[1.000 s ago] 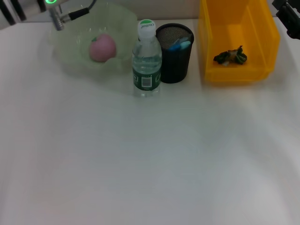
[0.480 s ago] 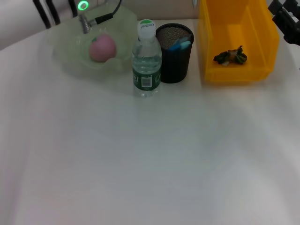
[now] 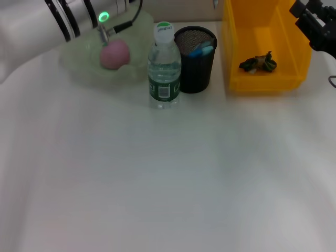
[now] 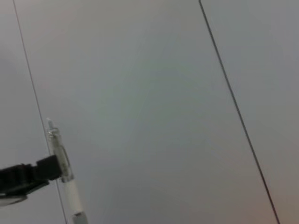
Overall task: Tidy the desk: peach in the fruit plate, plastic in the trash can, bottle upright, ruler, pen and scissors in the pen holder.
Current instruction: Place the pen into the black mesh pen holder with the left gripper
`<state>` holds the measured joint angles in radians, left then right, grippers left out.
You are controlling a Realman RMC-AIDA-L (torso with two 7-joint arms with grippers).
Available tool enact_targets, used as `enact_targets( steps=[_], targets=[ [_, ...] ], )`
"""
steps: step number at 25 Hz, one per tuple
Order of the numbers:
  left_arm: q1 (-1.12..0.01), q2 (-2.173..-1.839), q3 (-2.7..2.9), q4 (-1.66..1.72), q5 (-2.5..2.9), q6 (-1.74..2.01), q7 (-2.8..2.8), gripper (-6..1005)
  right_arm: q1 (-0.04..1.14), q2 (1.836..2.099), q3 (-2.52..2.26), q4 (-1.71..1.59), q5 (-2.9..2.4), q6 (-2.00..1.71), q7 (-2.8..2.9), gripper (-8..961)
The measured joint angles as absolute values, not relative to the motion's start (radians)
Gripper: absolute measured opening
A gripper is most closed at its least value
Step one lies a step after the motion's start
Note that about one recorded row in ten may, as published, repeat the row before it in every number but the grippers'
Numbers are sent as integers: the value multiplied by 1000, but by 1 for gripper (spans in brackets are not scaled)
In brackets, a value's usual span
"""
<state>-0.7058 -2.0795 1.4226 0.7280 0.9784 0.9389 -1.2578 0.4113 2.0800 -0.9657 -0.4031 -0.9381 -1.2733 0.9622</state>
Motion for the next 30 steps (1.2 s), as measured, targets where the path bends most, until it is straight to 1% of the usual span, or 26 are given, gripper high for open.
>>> enact_targets(
  steps=[7,16,30],
  targets=[
    [-765,-2080,1430,560,910,936,-1108,139,410,2080,-967,-402,-944,-1273,963,501],
    [-762,-2080,1486,514,791,934,-985,140,408,2080,-972,-399,-945,-1273,965,502],
    [-760,-2080,1520,505,783,892,-973,141,408,2080,-975,-396,-945,-1273,965,502]
  ],
)
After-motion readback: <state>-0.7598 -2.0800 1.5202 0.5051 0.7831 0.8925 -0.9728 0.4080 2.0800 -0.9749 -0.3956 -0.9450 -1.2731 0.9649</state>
